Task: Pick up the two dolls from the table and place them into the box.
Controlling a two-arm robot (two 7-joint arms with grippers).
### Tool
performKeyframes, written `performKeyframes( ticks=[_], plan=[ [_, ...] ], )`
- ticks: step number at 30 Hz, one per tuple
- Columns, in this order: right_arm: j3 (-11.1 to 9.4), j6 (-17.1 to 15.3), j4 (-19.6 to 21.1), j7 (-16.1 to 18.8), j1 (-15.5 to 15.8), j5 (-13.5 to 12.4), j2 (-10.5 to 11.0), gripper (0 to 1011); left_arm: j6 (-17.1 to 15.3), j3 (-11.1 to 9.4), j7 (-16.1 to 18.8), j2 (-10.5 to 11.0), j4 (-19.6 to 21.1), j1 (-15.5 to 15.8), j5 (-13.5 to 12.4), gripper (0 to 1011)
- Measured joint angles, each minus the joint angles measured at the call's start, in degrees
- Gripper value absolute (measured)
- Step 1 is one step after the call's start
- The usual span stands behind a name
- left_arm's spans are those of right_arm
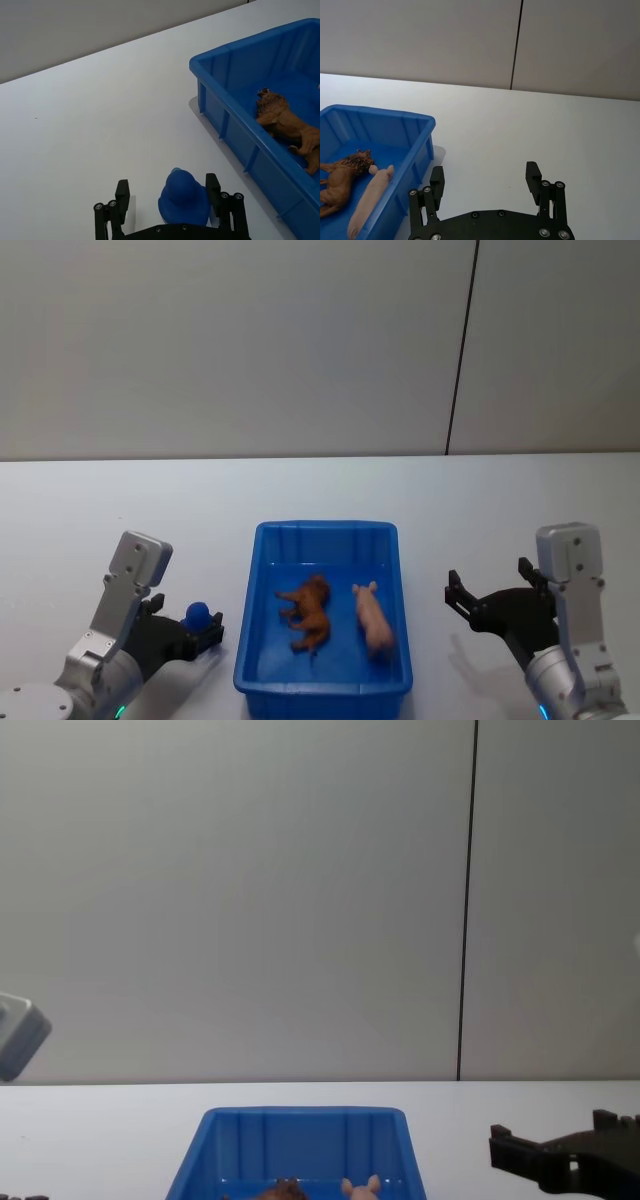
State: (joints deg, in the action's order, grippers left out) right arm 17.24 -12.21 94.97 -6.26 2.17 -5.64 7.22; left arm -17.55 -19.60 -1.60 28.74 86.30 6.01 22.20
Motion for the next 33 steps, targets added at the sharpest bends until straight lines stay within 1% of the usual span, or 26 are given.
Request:
performKeyframes(
  ticks=[2,3,4,5,7,8,12,13,15,16,17,18,19,21,27,33],
  plan=[
    [0.0,0.0,0.0,0.0,0.0,0.0,0.0,1001,-0.02,-0.03,-0.25,-0.1,-0.28,0.08,-0.19,970],
    [0.0,0.0,0.0,0.0,0.0,0.0,0.0,1001,-0.02,-0.03,-0.34,-0.12,-0.31,0.09,-0.28,929],
    [0.0,0.0,0.0,0.0,0.0,0.0,0.0,1001,-0.01,-0.04,-0.43,-0.16,-0.4,0.11,-0.36,915],
    [0.0,0.0,0.0,0.0,0.0,0.0,0.0,1001,0.07,-0.06,-0.59,-0.21,-0.55,0.14,-0.57,869],
    [0.0,0.0,0.0,0.0,0.0,0.0,0.0,1001,0.32,-0.09,-0.77,-0.31,-0.74,0.19,-0.91,834],
    [0.0,0.0,0.0,0.0,0.0,0.0,0.0,1001,0.32,-0.09,-0.77,-0.31,-0.74,0.19,-0.91,782],
    [0.0,0.0,0.0,0.0,0.0,0.0,0.0,1001,0.93,-0.14,-1.11,-0.52,-1.05,0.32,-1.6,707],
    [0.0,0.0,0.0,0.0,0.0,0.0,0.0,1001,1.07,-0.14,-1.19,-0.54,-1.11,0.35,-1.74,649],
    [0.0,0.0,0.0,0.0,0.0,0.0,0.0,1001,1.35,-0.16,-1.38,-0.65,-1.26,0.43,-2.05,618],
    [0.0,0.0,0.0,0.0,0.0,0.0,0.0,1001,1.44,-0.16,-1.43,-0.67,-1.31,0.44,-2.14,548],
    [0.0,0.0,0.0,0.0,0.0,0.0,0.0,1001,1.65,-0.17,-1.55,-0.73,-1.4,0.47,-2.33,531],
    [0.0,0.0,0.0,0.0,0.0,0.0,0.0,1001,1.73,-0.18,-1.63,-0.75,-1.43,0.47,-2.4,487],
    [0.0,0.0,0.0,0.0,0.0,0.0,0.0,1001,1.81,-0.19,-1.68,-0.78,-1.47,0.48,-2.48,487],
    [0.0,0.0,0.0,0.0,0.0,0.0,0.0,1001,2.06,-0.19,-1.87,-0.86,-1.59,0.5,-2.66,386],
    [0.0,0.0,0.0,0.0,0.0,0.0,0.0,1001,2.61,-0.19,-2.23,-1.01,-1.85,0.44,-2.78,302],
    [0.0,0.0,0.0,0.0,0.0,0.0,0.0,1001,3.1,-0.17,-2.33,-1.04,-1.88,0.1,-2.67,270]
  ],
)
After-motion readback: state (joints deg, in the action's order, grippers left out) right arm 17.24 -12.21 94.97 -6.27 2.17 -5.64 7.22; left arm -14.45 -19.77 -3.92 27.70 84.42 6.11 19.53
